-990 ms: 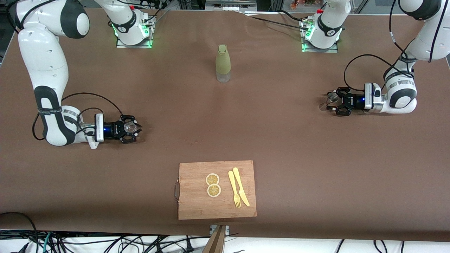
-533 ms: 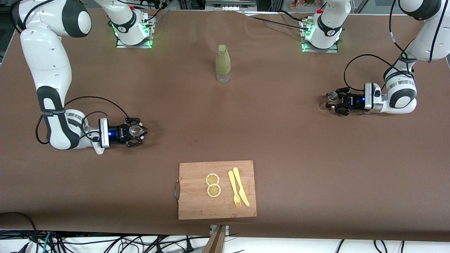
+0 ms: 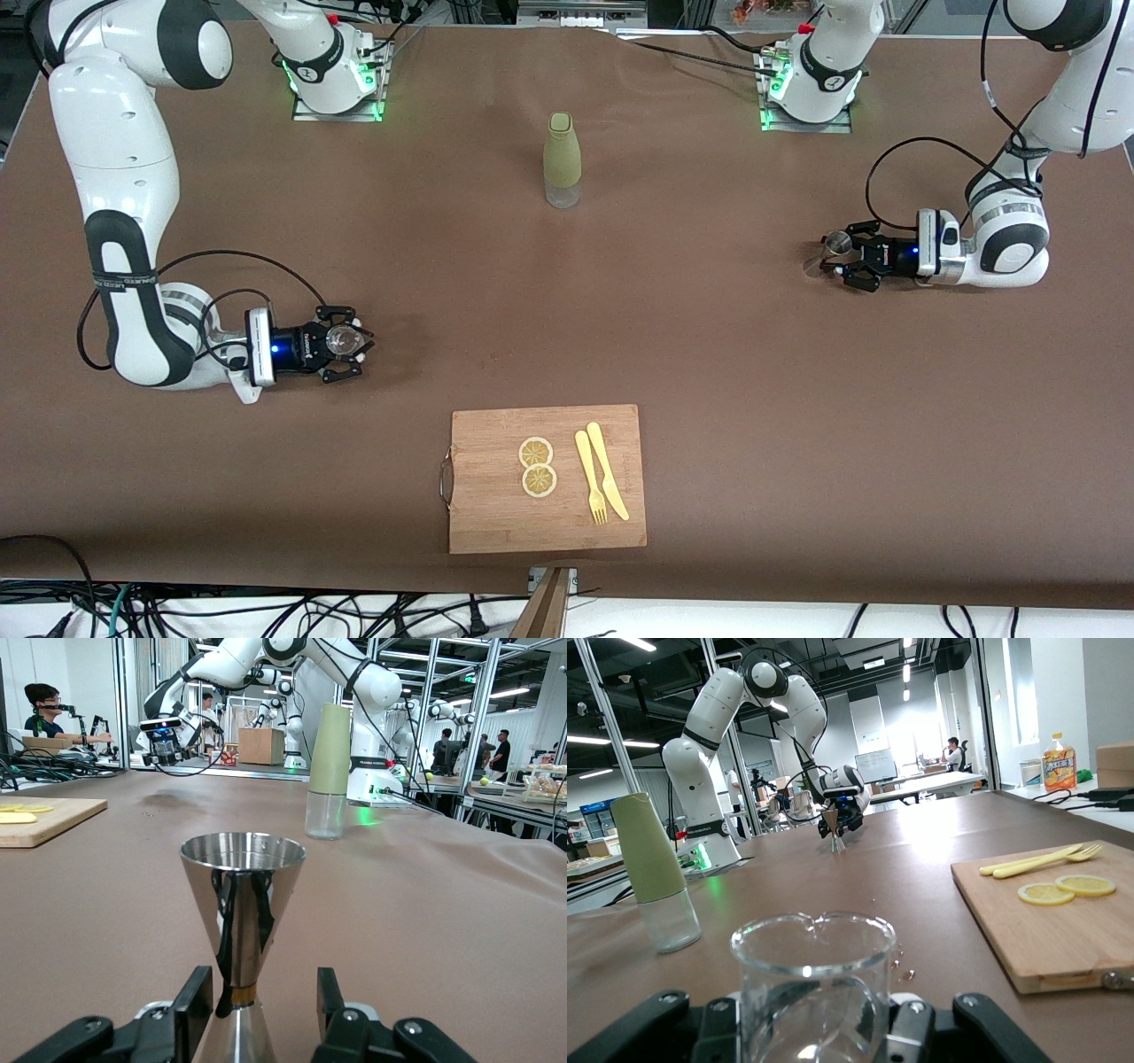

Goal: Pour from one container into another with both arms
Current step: 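Lift the beaker with the right gripper while the left gripper lifts the jigger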

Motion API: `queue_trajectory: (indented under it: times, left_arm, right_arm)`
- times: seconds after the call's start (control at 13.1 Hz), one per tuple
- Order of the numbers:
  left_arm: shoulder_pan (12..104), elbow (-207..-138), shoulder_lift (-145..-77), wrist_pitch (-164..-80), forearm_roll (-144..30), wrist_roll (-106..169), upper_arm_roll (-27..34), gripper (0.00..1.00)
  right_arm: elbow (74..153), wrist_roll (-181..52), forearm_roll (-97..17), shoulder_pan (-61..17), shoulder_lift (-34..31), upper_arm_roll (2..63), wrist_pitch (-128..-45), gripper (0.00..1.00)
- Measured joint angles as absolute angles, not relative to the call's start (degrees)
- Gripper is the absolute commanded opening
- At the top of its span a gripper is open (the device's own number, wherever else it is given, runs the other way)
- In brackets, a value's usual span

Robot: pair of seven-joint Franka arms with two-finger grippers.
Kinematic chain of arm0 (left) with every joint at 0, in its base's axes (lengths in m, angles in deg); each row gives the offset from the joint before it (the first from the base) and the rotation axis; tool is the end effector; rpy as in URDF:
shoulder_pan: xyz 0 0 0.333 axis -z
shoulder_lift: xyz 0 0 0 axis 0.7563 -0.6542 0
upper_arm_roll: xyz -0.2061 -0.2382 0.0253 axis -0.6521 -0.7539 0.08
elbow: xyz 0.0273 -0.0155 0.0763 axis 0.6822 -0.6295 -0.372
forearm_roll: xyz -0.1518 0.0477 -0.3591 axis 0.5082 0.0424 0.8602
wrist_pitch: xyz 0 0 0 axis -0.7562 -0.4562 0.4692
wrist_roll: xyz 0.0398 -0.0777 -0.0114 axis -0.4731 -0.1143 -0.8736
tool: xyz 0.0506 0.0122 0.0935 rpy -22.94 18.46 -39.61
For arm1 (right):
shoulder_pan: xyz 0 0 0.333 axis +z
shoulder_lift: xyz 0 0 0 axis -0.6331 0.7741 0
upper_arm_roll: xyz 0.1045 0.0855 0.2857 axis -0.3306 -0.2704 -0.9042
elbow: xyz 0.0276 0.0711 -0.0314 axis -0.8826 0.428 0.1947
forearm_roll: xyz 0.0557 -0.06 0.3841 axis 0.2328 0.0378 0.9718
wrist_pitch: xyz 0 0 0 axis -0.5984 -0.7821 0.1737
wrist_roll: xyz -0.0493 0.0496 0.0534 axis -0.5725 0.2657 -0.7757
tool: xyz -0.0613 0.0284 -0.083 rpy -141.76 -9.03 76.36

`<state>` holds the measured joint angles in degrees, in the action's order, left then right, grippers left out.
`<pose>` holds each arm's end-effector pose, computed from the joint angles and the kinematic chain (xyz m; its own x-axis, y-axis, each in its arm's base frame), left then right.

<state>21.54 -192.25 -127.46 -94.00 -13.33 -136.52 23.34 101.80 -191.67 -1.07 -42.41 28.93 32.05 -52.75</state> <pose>0.4247 0.1390 0.0702 0.0430 -0.2014 0.9786 -0.9913 0.1131 0.0669 0.6398 0.0340 0.1242 0.1753 0.1365 0.9750 0.9679 0.1574 -0.1960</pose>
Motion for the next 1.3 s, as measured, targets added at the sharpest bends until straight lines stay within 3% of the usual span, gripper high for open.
queue_trajectory:
  times: [0.15,0.23,0.76,0.91,1.3]
  left_arm:
    - [21.5,-192.2,-127.5,-94.0,-13.3,-136.5,23.3,0.5]
    - [21.5,-192.2,-127.5,-94.0,-13.3,-136.5,23.3,0.34]
    - [21.6,-192.2,-127.5,-94.9,-12.8,-136.8,23.3,0.37]
    - [21.9,-192.2,-127.5,-94.9,-12.8,-136.9,23.2,0.46]
    - [22.4,-192.2,-127.5,-94.9,-12.8,-136.9,23.2,0.43]
  right_arm:
    - [101.6,-191.6,-1.0,-42.3,28.9,32.1,-52.8,0.15]
    - [101.6,-191.6,-1.0,-42.3,28.9,32.1,-52.8,0.15]
    - [100.8,-189.6,-0.7,-42.6,28.9,32.2,-52.8,0.15]
    - [100.2,-188.5,-0.7,-42.6,28.9,32.2,-52.8,0.15]
    - [99.9,-186.0,-0.6,-42.7,28.9,32.4,-53.0,0.15]
